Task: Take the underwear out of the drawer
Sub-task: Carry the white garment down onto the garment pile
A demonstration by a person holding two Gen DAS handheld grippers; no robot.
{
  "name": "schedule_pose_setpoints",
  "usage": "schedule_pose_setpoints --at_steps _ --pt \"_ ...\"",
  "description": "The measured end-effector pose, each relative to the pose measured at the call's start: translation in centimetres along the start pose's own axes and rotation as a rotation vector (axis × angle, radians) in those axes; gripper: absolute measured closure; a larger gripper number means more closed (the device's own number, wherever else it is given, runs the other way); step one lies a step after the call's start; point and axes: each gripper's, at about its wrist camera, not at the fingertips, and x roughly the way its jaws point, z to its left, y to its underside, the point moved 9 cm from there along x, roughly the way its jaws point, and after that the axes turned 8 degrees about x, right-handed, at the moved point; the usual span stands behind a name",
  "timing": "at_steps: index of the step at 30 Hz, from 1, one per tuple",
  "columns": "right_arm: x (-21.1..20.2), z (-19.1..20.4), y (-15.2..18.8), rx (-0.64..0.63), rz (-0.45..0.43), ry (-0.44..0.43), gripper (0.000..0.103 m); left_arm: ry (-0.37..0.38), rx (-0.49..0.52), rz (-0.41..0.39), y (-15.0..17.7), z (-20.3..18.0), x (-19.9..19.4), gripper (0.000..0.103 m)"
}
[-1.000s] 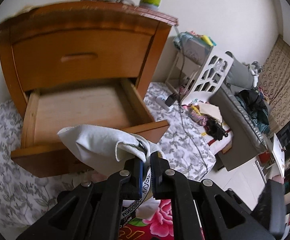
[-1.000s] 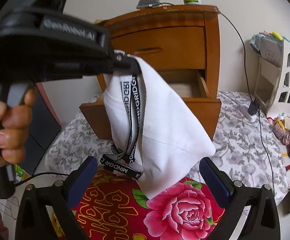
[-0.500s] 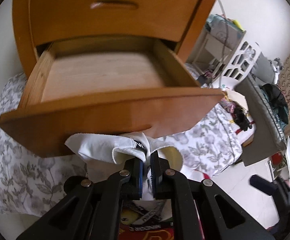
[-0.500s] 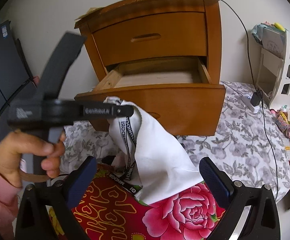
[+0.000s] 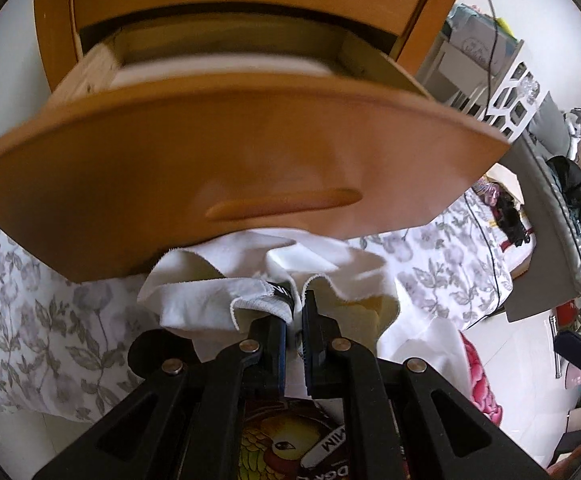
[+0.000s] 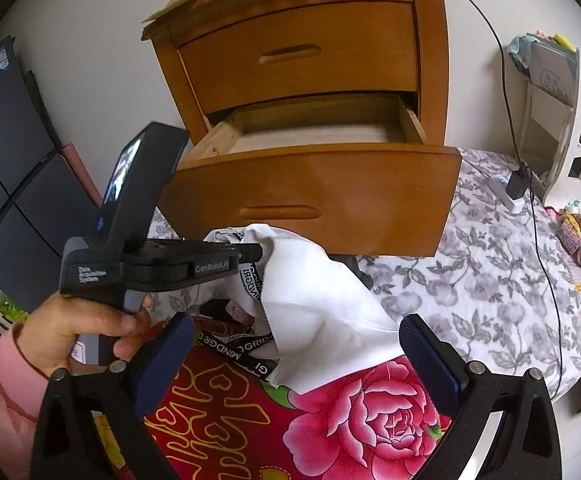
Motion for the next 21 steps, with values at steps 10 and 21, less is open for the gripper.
schedule_pose_setpoints --at_steps 10,21 --pt "1.3 -0.4 0.5 0.01 0.038 0.005 0.0 0.001 -0.052 0.057 1.2 1.1 2.8 0.096" --pt "1.9 -0.6 0.6 0.014 0.054 0.018 0.0 -0.001 -0.072 0.024 1.5 1.5 1.3 0.096"
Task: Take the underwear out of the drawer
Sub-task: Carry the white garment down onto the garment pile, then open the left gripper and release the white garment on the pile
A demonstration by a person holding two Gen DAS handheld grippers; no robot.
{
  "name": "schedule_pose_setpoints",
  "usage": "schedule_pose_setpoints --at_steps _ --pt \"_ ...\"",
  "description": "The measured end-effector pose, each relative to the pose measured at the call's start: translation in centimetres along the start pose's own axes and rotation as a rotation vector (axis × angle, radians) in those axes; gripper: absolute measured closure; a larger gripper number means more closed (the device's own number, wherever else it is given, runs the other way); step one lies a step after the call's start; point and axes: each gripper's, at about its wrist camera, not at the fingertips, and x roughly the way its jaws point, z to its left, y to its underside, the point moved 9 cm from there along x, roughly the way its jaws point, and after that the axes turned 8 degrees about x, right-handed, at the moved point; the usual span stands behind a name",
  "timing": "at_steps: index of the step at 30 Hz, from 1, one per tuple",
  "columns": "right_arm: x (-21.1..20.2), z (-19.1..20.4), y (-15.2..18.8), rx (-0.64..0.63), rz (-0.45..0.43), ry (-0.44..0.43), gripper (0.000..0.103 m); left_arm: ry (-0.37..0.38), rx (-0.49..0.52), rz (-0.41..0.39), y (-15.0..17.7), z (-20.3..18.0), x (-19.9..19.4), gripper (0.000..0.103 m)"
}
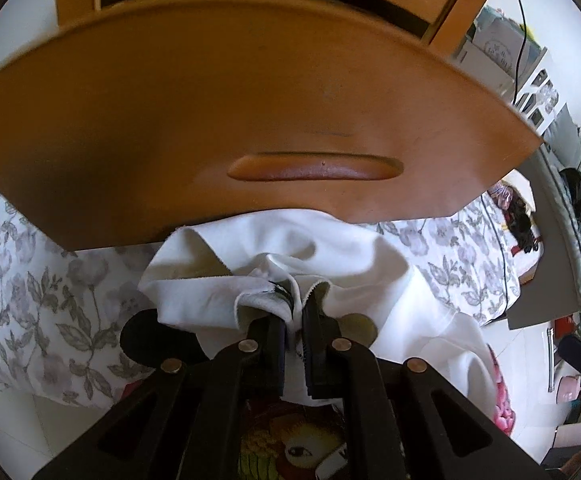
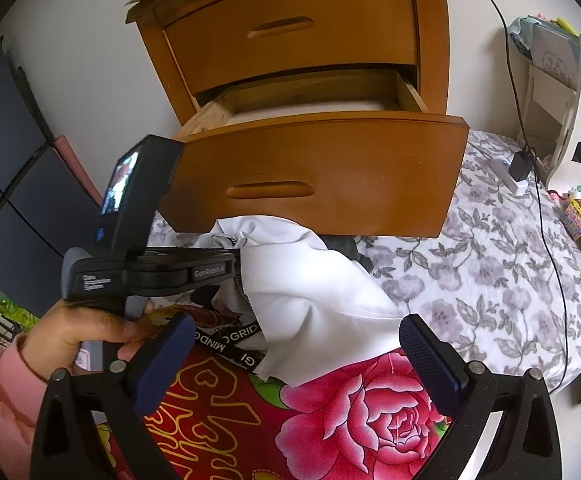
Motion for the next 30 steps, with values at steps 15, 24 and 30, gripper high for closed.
schedule_pose_setpoints --at_steps 15,24,30 --pt "-0.7 0.5 -0.1 -0.019 -0.022 0.029 0.0 -0.099 -0.058 -0.114 3.6 2.0 -7.6 0.053" --pt "-0.7 0.3 -0.1 0.002 -0.022 0.047 0.0 -0.174 -0.07 -0.169 4.3 3.8 -10.4 0.023" --pt "-0.2 -0.5 0.0 0.044 -0.004 0.062 0.0 -0.206 -0.046 -0.198 4.7 3.8 -11.2 0.016"
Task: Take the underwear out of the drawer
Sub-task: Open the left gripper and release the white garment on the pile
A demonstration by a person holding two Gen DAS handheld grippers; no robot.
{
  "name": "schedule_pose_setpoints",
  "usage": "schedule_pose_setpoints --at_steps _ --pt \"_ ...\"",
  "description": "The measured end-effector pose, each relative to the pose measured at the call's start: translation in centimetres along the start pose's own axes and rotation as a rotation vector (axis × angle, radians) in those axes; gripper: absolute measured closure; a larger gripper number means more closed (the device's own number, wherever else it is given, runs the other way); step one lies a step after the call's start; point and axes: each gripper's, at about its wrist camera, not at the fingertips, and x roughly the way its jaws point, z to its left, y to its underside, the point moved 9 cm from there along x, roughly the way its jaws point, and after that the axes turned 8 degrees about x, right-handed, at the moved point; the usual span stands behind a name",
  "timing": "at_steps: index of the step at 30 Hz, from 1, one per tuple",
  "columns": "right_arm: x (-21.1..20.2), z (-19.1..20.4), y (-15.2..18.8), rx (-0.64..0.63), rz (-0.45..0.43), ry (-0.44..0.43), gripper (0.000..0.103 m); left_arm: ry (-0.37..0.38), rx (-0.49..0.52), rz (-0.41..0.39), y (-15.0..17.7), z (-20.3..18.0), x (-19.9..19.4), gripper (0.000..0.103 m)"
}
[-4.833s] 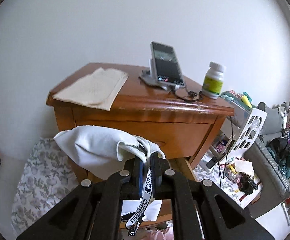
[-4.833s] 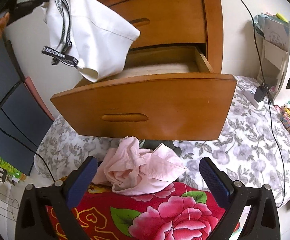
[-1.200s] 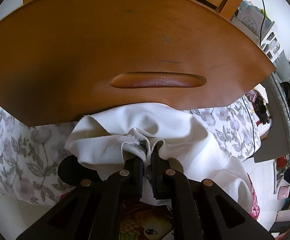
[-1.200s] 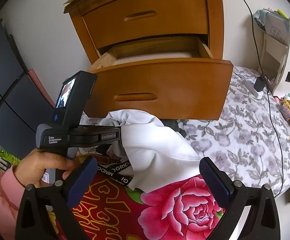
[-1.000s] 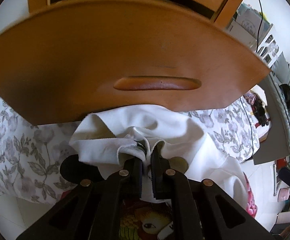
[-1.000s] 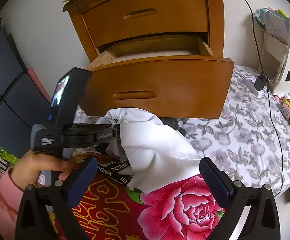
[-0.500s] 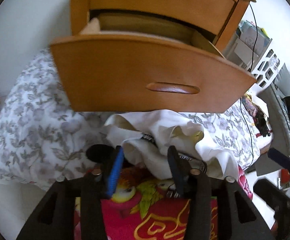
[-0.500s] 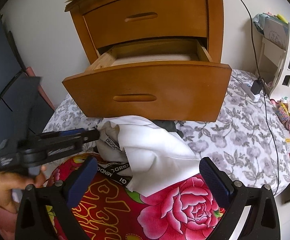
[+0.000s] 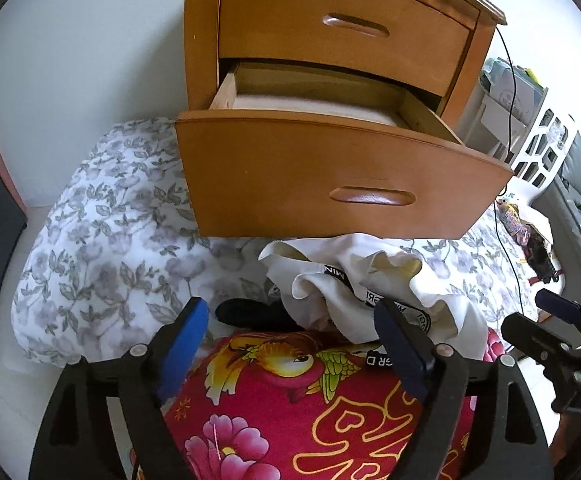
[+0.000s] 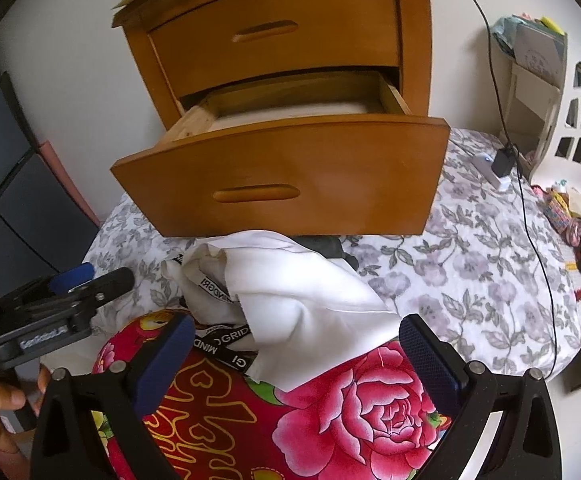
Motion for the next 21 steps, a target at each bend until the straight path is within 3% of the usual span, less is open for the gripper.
schedule_pose_setpoints --at_steps 12,15,21 --pt "-0.1 -1.2 -0.1 0.042 -0.02 0.048 0.0 -0.058 0.009 -0.065 -0.3 0.7 -1.6 0.013" --pt "-0.1 -1.5 -0.1 0.046 -0.022 0.062 0.0 -0.067 0.012 -0.069 -0.3 0.7 -1.7 0.002" --pt "-0.4 -1.5 -0.2 0.048 -0.038 0.06 0.0 -0.075 0.023 -0.074 -0.2 0.3 -1.7 0.001"
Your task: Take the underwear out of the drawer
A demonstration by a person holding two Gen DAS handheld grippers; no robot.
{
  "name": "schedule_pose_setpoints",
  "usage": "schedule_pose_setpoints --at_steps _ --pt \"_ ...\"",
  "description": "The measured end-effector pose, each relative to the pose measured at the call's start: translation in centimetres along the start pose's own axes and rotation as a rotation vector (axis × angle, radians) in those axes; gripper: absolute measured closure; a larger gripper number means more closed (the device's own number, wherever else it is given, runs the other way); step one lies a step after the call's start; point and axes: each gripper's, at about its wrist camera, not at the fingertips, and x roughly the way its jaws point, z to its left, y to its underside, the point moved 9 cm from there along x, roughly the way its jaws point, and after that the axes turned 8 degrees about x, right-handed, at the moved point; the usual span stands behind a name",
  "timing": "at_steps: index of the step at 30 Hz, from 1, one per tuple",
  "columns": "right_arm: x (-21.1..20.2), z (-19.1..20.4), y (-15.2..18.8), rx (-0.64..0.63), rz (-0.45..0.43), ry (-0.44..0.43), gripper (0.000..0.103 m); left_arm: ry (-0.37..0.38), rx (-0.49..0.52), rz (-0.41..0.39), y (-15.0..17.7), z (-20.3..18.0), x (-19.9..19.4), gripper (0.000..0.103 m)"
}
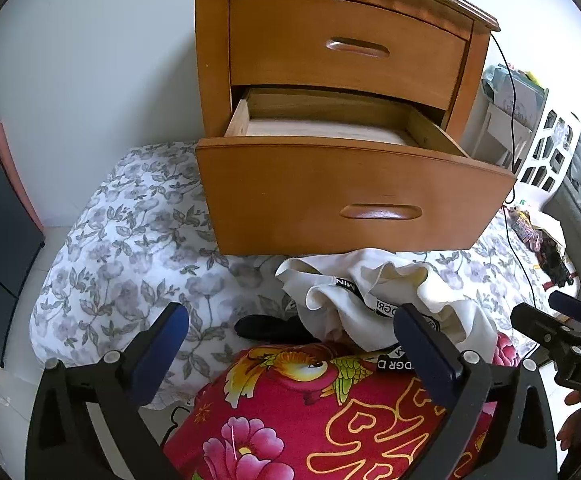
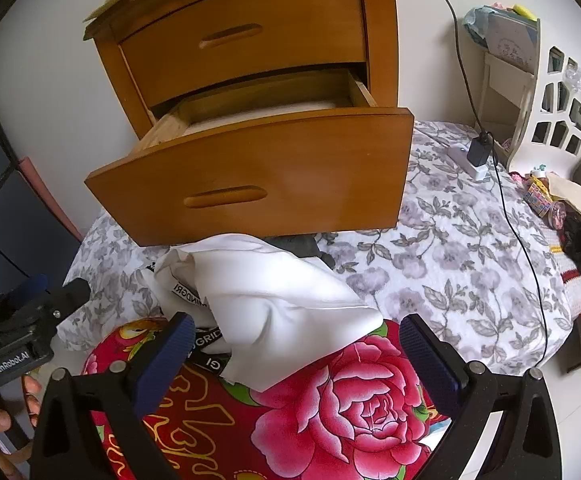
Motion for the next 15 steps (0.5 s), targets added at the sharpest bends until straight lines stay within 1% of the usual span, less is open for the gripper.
schedule_pose_setpoints --at_steps 4,7,11,15 --pt "-0.3 0.0 -0.1 0.005 -0.013 -0.004 0.0 -0.025 0.017 0.009 0.2 0.0 0.1 0.001" --pt "-0.5 -0.1 -0.3 0.005 -0.026 0.003 0.0 -0.023 0.037 0.012 0.3 -0.4 0.2 0.001" --pt "-0.9 0.0 -0.5 0.0 -0.044 0.007 0.0 -0.049 0.063 0.009 0.3 -0.6 0.1 0.001" --pt "-1.2 0.1 -0.6 -0.005 -0.056 0.013 0.0 -0.071 0.061 0.002 0.2 -0.4 -0.1 0.001"
